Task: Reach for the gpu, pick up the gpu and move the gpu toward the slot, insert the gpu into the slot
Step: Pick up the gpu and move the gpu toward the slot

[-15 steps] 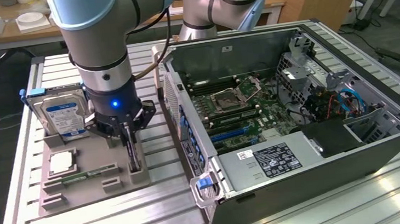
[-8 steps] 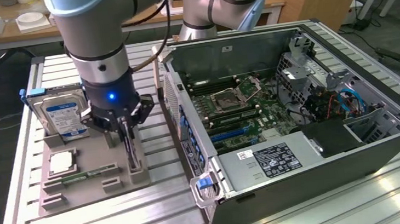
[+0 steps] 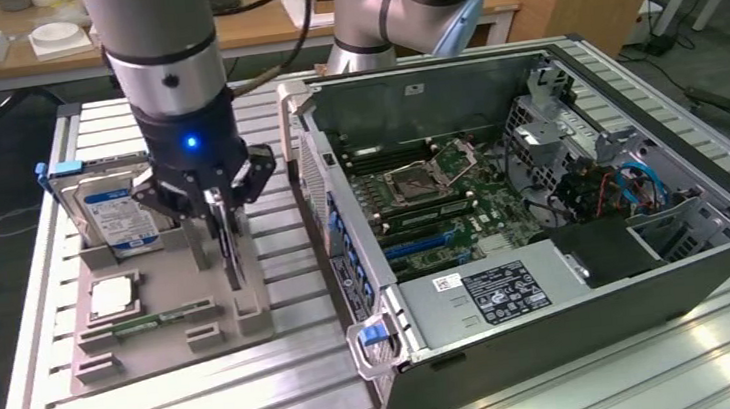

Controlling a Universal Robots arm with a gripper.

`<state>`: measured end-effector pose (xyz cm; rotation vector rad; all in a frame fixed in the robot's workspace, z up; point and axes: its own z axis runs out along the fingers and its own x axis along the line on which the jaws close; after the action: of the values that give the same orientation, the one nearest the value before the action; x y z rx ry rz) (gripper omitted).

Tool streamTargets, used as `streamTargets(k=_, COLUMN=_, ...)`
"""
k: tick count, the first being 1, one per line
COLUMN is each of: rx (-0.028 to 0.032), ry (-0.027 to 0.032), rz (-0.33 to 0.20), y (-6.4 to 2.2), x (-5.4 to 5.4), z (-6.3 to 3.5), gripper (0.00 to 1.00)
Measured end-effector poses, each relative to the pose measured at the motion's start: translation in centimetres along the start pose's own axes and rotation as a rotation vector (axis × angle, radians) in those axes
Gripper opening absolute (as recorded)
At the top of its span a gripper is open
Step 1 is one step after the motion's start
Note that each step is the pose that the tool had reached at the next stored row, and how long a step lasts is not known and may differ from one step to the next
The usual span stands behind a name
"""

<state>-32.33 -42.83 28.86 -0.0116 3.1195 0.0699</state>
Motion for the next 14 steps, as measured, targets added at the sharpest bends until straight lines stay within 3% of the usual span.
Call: streamTargets(k=14, rx=-0.0001, ry=-0.0001, rz=0.0, y=0.29, x=-0.1, z=-6.35, gripper=0.25)
